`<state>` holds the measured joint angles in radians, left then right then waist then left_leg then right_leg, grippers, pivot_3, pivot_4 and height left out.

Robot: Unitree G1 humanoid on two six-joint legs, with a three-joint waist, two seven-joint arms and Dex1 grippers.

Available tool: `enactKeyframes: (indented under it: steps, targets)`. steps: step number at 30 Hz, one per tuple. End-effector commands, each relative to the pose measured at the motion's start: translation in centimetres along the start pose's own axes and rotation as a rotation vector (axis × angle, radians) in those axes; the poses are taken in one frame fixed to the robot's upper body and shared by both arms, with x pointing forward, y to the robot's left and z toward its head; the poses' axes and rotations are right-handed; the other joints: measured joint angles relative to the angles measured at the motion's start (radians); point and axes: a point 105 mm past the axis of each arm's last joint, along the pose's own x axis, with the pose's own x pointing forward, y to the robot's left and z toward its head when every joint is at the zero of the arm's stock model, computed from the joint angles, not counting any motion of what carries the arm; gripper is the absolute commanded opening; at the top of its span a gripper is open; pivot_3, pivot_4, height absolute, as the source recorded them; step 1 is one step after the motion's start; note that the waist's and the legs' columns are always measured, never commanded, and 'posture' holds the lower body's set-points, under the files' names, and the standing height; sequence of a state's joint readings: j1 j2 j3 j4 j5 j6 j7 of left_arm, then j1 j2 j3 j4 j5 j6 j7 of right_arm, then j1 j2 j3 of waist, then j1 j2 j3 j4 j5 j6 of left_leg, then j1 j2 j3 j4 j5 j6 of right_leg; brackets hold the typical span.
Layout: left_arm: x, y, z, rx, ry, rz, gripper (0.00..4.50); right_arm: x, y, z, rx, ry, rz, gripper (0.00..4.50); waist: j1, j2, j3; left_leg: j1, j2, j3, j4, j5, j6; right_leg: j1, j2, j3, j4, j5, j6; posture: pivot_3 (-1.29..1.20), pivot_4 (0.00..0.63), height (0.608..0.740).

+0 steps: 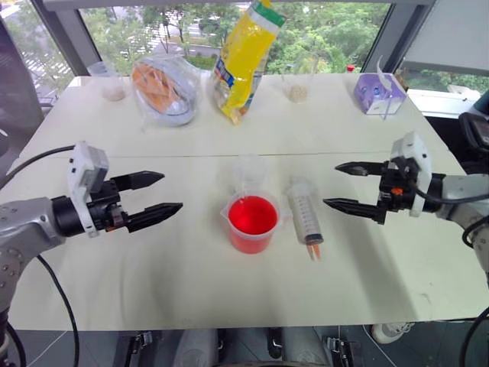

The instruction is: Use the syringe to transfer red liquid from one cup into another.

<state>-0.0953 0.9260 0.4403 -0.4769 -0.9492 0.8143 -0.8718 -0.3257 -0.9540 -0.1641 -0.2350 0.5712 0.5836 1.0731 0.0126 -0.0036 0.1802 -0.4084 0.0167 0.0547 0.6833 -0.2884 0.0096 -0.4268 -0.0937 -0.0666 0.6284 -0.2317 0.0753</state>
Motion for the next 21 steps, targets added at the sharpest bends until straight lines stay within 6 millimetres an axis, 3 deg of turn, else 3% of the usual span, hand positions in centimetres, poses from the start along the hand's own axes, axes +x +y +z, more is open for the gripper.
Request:
enactKeyframes:
  steps: [1,17,21]
  targets:
    - [-0.2,-0.1,1.2,0.056,-0.020,0.013,4.50,0.0,0.1,0.9,-0.024,-0.029,0.004,4.46,0.000,0.000,0.000,0.000,0.000,0.000,0.000,0.000,0.000,0.000,0.000,0.000,0.000,0.000,0.000,0.00,0.150,0.740]
    - [0.9,-1.1,1.2,0.032,-0.036,-0.043,4.50,-1.1,-0.2,1.0,0.032,-0.010,-0.038,4.46,0.000,0.000,0.000,0.000,0.000,0.000,0.000,0.000,0.000,0.000,0.000,0.001,0.000,0.000,0.000,0.00,0.150,0.740]
    - [1.8,-1.6,0.6,0.032,-0.042,-0.086,4.50,-1.0,-0.2,2.0,0.160,-0.032,-0.042,4.46,0.000,0.000,0.000,0.000,0.000,0.001,0.000,0.000,0.000,0.000,0.000,0.001,0.000,0.000,0.000,0.00,0.150,0.740]
